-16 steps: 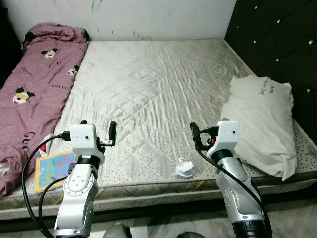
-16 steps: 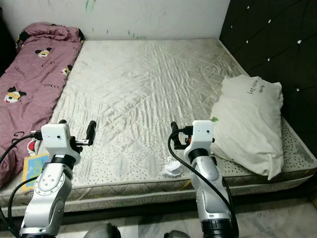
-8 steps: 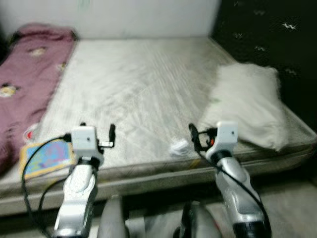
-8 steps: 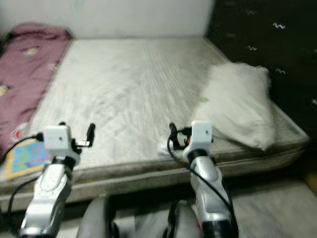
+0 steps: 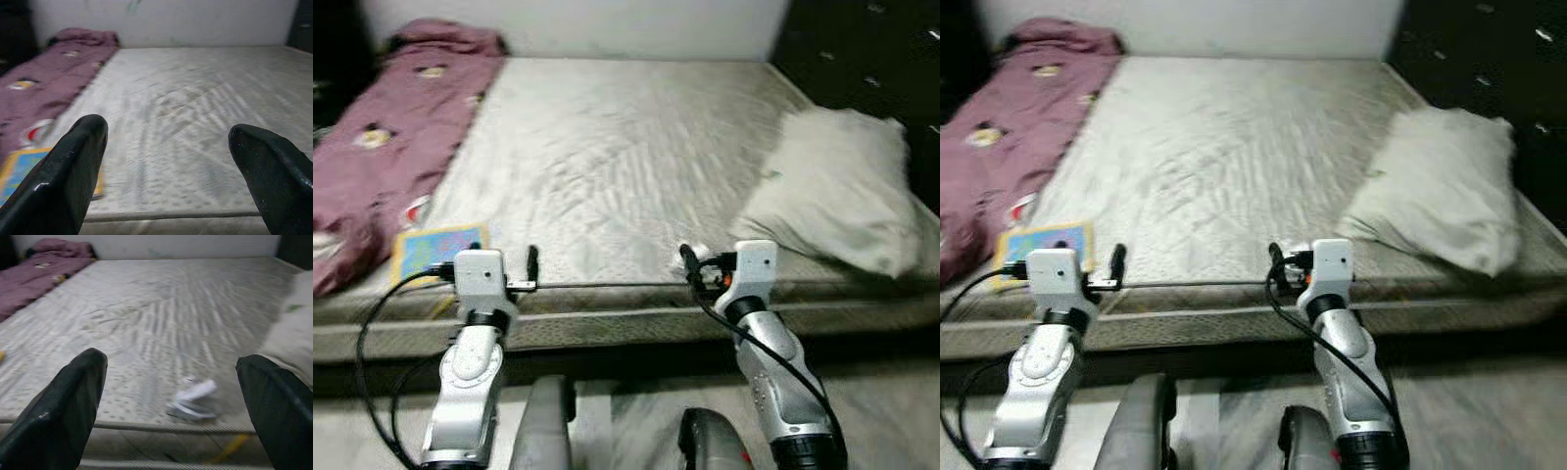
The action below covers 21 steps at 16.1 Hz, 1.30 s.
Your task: Clean up the room
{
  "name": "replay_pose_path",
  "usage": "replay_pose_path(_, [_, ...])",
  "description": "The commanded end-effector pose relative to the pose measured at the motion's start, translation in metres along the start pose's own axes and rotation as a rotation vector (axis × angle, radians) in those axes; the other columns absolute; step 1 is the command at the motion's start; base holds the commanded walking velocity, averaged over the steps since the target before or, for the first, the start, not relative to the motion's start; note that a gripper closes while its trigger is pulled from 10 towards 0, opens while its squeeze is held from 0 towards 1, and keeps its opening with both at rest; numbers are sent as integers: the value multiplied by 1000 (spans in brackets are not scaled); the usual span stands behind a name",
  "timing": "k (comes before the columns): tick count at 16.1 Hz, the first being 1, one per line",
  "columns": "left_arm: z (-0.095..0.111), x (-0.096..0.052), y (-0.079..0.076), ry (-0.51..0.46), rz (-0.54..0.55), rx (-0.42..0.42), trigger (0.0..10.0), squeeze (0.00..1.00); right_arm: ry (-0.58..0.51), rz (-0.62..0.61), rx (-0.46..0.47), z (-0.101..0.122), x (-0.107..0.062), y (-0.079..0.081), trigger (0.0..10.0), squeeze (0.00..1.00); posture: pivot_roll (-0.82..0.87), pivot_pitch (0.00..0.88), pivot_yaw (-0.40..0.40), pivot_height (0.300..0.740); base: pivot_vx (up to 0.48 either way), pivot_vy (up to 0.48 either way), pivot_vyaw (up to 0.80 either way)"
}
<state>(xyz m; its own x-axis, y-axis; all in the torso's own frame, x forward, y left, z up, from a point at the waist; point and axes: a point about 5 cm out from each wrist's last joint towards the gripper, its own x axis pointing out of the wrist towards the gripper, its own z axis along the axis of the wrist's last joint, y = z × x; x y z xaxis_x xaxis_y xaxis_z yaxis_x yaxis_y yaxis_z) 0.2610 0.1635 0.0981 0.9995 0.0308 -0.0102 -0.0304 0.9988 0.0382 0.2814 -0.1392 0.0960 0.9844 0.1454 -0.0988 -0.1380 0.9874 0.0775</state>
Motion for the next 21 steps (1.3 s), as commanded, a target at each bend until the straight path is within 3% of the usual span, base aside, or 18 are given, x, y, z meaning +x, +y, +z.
replay_pose_path(1, [3,2,1,-9,7,-5,10000,0,-10,-6,-1,3,2,-2,10000,0,48,3,-29,620,0,0,0])
replay_pose_path(5, [3,4,-1,-10,-10,-6,10000,0,-12,-7,2,4,2,-3,10000,0,42,13,-28,576,0,0,0])
replay_pose_path(11, [5,5,1,-16,11,-24,10000,0,-4,-5,3,4,3,-3,10000,0,43,17,-27,576,0,0,0])
replay_pose_path(14, [4,5,1,-13,22,-38,10000,0,-6,5,-4,4,3,-1,10000,0,45,16,-28,542,0,0,0])
replay_pose_path(19, [6,5,0,-31,9,-60,10000,0,2,9,-19,2,3,0,10000,0,47,4,-29,542,0,0,0])
replay_pose_path(21, [6,5,0,-32,4,-63,10000,0,-3,27,-39,2,3,3,10000,0,48,2,-28,542,274,0,800])
